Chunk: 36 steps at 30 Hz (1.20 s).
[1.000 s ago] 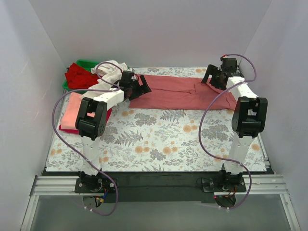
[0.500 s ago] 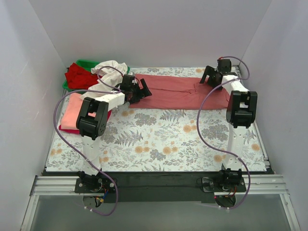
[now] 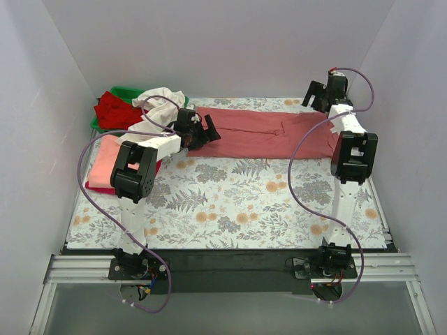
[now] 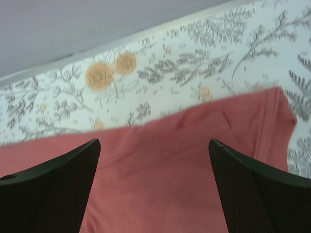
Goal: Fold and stack the t-shirts
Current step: Fold the tshirt
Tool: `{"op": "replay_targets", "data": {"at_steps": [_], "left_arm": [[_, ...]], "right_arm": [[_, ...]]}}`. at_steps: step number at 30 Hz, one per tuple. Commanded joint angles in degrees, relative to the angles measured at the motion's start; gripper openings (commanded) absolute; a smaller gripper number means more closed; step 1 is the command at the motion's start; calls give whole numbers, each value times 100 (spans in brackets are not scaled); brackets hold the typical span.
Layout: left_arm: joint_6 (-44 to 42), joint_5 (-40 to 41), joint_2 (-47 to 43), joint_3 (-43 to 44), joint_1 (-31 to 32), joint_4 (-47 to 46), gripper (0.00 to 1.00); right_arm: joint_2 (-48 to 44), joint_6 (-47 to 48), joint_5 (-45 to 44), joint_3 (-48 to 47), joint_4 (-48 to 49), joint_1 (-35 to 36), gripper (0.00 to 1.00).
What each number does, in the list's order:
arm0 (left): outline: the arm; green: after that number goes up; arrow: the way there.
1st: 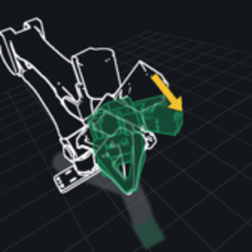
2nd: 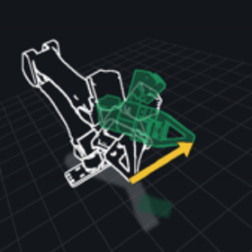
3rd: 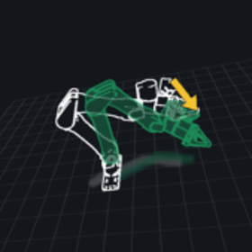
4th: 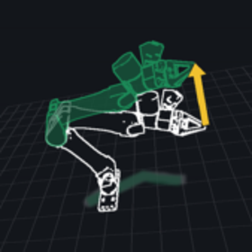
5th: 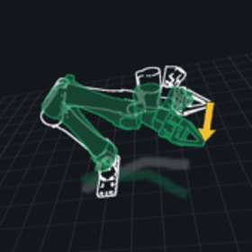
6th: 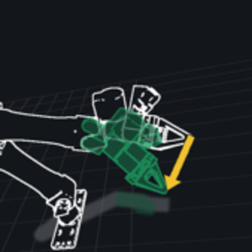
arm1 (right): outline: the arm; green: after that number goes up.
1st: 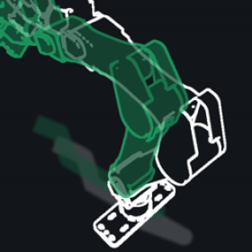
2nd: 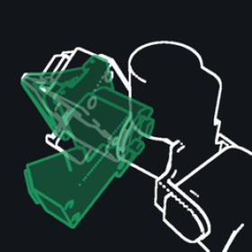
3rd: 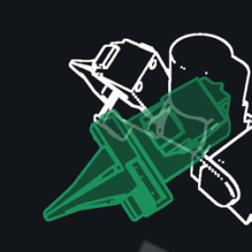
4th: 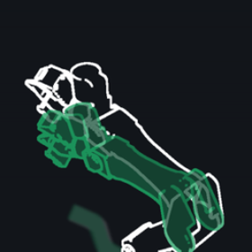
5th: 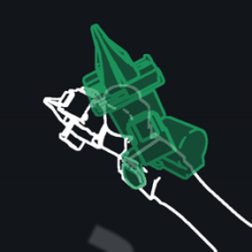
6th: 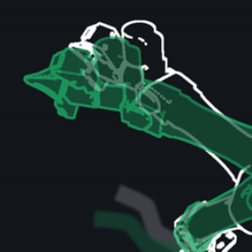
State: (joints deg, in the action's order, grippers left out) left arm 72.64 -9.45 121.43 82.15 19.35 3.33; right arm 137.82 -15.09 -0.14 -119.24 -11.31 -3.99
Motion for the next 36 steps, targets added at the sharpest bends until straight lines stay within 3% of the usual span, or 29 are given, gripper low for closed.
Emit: {"op": "replay_targets", "data": {"at_steps": [1,7,10,16,25,31,36], "left_arm": [[-312,-144,-365,125,-2,273,95],[-672,-83,-102,977,68,624,95],[-760,-118,319,1461,68,826,95],[-848,-311,1075,1988,68,1178,95],[-725,-312,752,998,279,1328,96],[-322,-285,-574,-847,1016,1258,96],[590,-662,-1673,-2437,2009,863,96]], "right_arm": [[-1332,164,164,923,278,91,98],[-2986,-563,93,3919,523,100,98],[-3313,-670,417,4644,674,100,98],[-3297,-723,726,5130,665,100,98],[-2218,-451,708,4262,261,91,98],[-1094,-407,1235,3075,-177,100,98],[-56,-92,1649,1178,-968,380,98]]}}
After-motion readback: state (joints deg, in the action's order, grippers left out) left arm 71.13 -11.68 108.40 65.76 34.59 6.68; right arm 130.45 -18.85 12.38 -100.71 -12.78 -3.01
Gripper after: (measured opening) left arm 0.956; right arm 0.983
